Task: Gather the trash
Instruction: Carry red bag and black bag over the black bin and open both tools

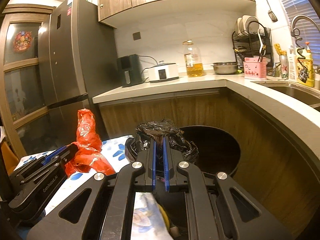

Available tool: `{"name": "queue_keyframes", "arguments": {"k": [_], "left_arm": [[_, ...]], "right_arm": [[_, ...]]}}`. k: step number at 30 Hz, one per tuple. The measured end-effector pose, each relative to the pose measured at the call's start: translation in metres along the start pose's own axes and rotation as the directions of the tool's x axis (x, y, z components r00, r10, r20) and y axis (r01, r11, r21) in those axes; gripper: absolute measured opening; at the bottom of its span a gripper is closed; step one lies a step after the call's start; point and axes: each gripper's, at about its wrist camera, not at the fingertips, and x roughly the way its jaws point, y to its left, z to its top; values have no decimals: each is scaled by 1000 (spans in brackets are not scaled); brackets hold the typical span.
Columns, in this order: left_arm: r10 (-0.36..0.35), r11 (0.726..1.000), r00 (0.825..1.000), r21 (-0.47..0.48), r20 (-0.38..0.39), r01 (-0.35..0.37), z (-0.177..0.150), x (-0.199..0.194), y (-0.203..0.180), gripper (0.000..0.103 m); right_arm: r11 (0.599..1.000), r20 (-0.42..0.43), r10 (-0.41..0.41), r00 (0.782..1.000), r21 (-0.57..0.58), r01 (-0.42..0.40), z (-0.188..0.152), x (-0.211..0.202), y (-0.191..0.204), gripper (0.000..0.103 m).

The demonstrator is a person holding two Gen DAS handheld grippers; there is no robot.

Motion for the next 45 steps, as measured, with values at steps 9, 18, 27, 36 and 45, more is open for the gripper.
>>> {"name": "queue_keyframes", "arguments": {"k": [9,18,27,36,45], "left_arm": [[-74,996,997,54,15,73,11,18,-39,18],[-119,990,993,81,6,118,15,40,-64,18],[-156,983,988,93,-14,157,14,63,-77,18],[-186,977,982,102,-35,189,11,83,-86,18],[-215,971,976,106,-24,217,13,91,-89,20]], "right_arm": [[998,17,-54,998,23,54,7,2,-25,7],[995,28,-90,996,37,89,13,8,-40,7],[994,28,-105,994,42,104,15,17,-49,7],[992,29,-113,993,55,111,19,27,-61,7],[993,30,-108,994,58,106,22,38,-63,8]]}}
